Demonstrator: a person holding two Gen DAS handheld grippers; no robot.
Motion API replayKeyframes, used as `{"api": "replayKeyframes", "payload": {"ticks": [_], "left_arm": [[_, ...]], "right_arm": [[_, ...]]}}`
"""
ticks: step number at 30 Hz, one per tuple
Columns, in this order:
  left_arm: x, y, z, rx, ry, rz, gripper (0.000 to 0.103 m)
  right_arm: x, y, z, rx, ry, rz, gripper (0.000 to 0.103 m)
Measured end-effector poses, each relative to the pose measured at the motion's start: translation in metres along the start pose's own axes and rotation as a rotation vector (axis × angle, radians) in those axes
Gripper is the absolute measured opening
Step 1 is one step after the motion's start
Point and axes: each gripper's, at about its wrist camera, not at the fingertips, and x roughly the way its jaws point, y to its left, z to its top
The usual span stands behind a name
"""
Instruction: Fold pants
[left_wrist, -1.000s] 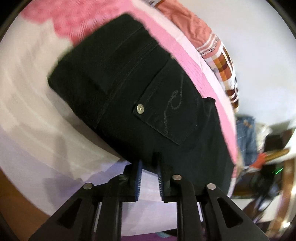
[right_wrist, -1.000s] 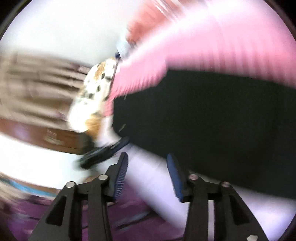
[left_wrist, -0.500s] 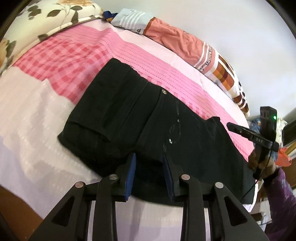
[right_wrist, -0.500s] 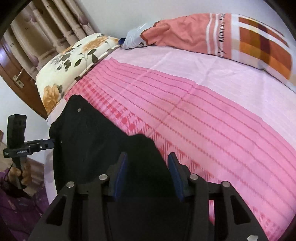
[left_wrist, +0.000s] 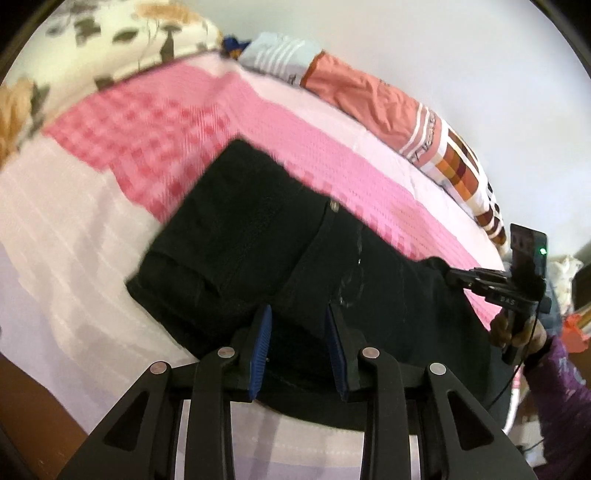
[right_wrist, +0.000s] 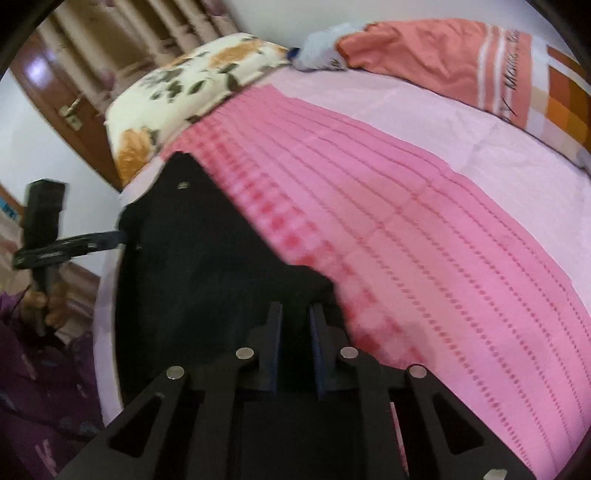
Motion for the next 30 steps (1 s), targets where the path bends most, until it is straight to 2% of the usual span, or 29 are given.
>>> {"api": "replayKeyframes", "payload": {"ticks": [1, 3, 4, 5, 8, 11, 13, 14, 16, 17, 20, 22, 23, 24, 26, 29, 30], "left_arm": [[-0.004, -0.002, 0.003, 0.005, -0.022, 0.009, 0.034], [-0.008, -0.003, 0.016, 0.005, -0.053, 0.023, 0.049], [-0.007, -0.001, 0.021, 0.000, -0.058, 0.029, 0.052], [-0.007, 0.002, 0.026, -0.007, -0.065, 0.034, 0.052], [-0.001, 0.015, 0.040, -0.028, -0.069, 0.046, 0.053], [0.017, 0.029, 0.045, -0.042, -0.024, 0.086, 0.053], [0.032, 0.042, 0.045, -0.084, 0.025, 0.092, 0.053], [0.036, 0.047, 0.043, -0.111, 0.040, 0.088, 0.053], [0.037, 0.052, 0.039, -0.131, 0.027, 0.072, 0.053], [0.037, 0.050, 0.039, -0.114, 0.025, 0.084, 0.053], [0.040, 0.039, 0.036, -0.045, 0.029, 0.137, 0.053], [0.039, 0.040, 0.036, -0.046, 0.027, 0.135, 0.053], [0.038, 0.042, 0.037, -0.058, 0.026, 0.125, 0.053], [0.039, 0.044, 0.037, -0.065, 0.026, 0.118, 0.053], [0.040, 0.046, 0.038, -0.068, 0.026, 0.114, 0.053], [0.040, 0.045, 0.037, -0.060, 0.019, 0.131, 0.053], [0.040, 0.046, 0.037, -0.063, 0.015, 0.134, 0.053]], "right_arm": [[0.003, -0.004, 0.001, 0.020, 0.018, 0.030, 0.018], [0.008, -0.004, 0.004, 0.025, 0.030, 0.071, 0.021], [0.010, -0.003, 0.005, 0.022, 0.037, 0.089, 0.024], [0.012, -0.002, 0.007, 0.018, 0.039, 0.106, 0.030], [0.012, -0.008, 0.011, 0.046, 0.006, 0.164, 0.030], [0.021, -0.019, 0.012, 0.106, -0.016, 0.197, 0.030], [0.022, -0.024, 0.009, 0.139, -0.061, 0.169, 0.025], [0.019, -0.027, 0.007, 0.149, -0.104, 0.148, 0.019], [0.010, -0.029, 0.005, 0.167, -0.187, 0.125, 0.017], [0.010, -0.029, 0.005, 0.164, -0.193, 0.113, 0.016], [0.015, -0.025, 0.005, 0.157, -0.155, 0.119, 0.016], [0.012, -0.031, 0.007, 0.186, -0.137, 0.142, 0.016], [0.009, -0.035, 0.006, 0.198, -0.128, 0.131, 0.018], [0.007, -0.036, 0.006, 0.192, -0.118, 0.112, 0.025], [0.007, -0.036, 0.002, 0.181, -0.075, 0.157, 0.026], [0.015, -0.018, -0.003, 0.103, -0.003, 0.176, 0.027], [0.016, -0.012, -0.004, 0.072, 0.002, 0.166, 0.030]]}}
